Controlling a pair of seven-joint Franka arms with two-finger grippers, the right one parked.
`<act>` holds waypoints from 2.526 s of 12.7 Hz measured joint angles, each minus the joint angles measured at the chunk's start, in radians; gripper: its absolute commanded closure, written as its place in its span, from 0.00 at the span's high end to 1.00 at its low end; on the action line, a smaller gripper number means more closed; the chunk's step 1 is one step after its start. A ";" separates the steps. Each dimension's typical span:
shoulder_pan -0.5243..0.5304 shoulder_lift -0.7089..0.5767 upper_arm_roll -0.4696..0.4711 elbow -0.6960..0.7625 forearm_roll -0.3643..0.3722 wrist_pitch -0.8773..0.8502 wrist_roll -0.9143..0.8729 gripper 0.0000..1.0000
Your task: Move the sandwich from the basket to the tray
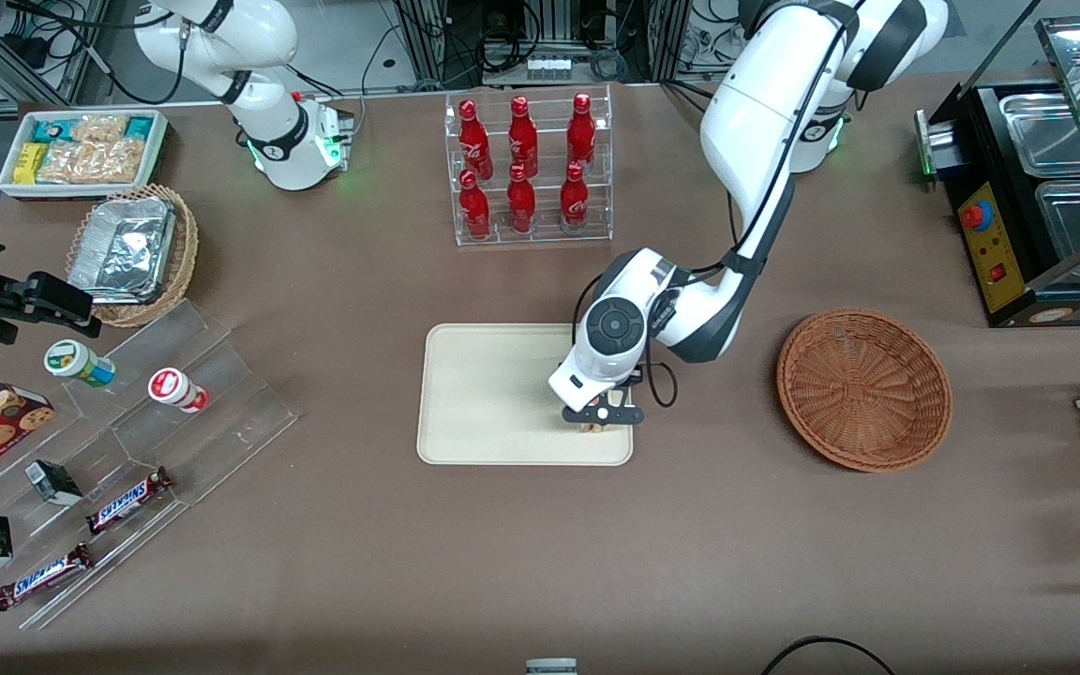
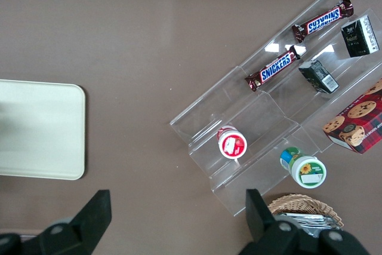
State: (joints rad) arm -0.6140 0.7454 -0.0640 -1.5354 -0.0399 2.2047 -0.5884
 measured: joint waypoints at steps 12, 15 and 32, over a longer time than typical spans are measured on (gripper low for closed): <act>0.080 -0.195 0.038 0.042 0.002 -0.263 0.001 0.97; 0.199 -0.330 0.042 0.033 0.002 -0.339 0.022 1.00; 0.501 -0.807 0.081 -0.152 0.050 -0.570 0.397 1.00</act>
State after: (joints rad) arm -0.1132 -0.0615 0.0169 -1.6877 0.0097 1.6352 -0.1915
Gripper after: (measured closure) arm 0.000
